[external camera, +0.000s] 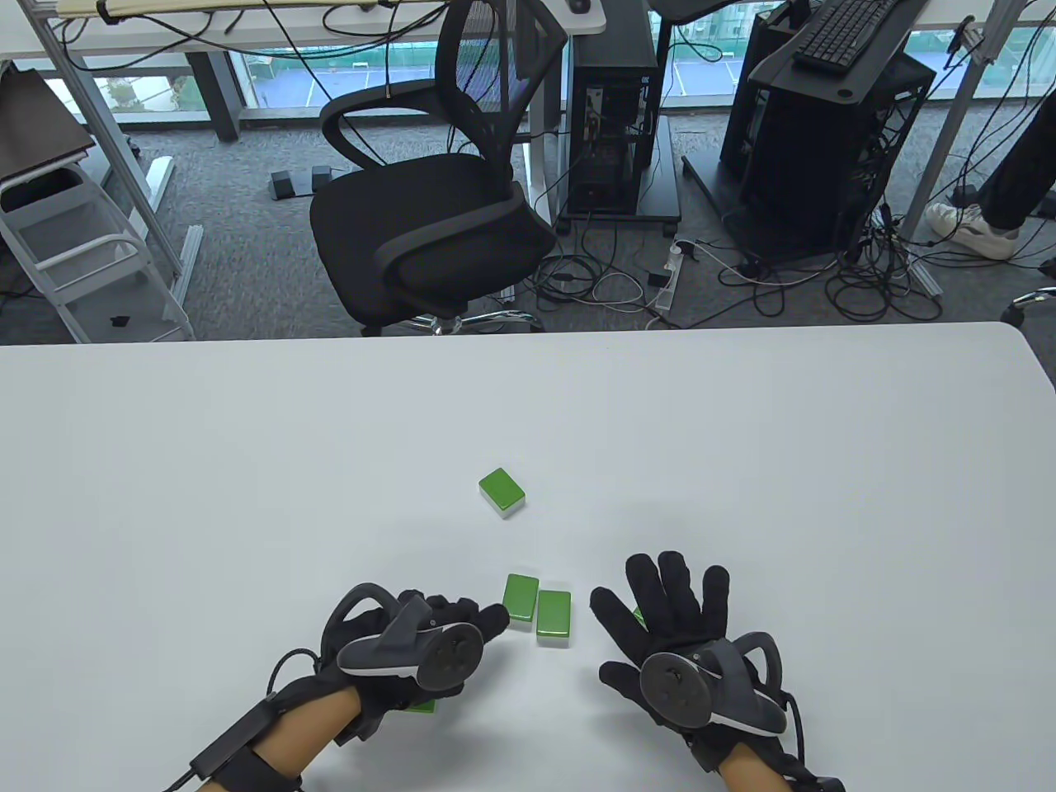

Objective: Flip mahjong tiles upright in a row

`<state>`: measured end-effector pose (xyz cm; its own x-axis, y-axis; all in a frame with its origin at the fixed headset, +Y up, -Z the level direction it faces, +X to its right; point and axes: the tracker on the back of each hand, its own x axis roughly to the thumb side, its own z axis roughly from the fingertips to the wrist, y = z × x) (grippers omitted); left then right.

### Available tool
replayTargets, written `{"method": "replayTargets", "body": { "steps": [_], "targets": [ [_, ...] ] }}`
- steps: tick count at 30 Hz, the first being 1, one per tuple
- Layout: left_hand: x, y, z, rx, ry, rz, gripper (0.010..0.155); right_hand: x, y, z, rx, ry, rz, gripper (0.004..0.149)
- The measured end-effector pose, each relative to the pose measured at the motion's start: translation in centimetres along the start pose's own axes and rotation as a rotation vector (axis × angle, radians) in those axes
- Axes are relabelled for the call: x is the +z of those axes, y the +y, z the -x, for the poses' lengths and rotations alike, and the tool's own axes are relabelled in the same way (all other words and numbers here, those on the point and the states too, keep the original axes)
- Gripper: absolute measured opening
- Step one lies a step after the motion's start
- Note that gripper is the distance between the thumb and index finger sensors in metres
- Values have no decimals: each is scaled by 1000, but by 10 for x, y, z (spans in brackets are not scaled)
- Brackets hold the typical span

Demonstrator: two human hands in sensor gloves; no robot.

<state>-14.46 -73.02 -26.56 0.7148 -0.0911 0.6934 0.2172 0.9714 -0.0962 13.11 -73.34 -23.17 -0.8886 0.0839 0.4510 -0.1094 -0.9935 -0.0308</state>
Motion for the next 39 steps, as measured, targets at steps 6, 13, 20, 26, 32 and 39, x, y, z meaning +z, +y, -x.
{"method": "replayTargets", "body": {
  "steps": [6,13,20,26,32,39],
  "targets": [
    [5,-14,-8,6,-40,25,84,0,1,-1,3,0,-10,73],
    [5,-24,-16,-27,-82,57,84,0,2,0,7,6,-25,73],
    [6,-25,-19,-68,-78,65,84,0,2,0,11,8,-33,73],
    [11,-25,-16,-79,-66,65,88,0,2,0,12,9,-35,73],
    [34,-7,4,-62,-13,-29,89,0,2,0,4,10,-29,73],
    [78,10,43,-89,152,-207,91,0,2,0,9,14,-34,73]
  ]
}}
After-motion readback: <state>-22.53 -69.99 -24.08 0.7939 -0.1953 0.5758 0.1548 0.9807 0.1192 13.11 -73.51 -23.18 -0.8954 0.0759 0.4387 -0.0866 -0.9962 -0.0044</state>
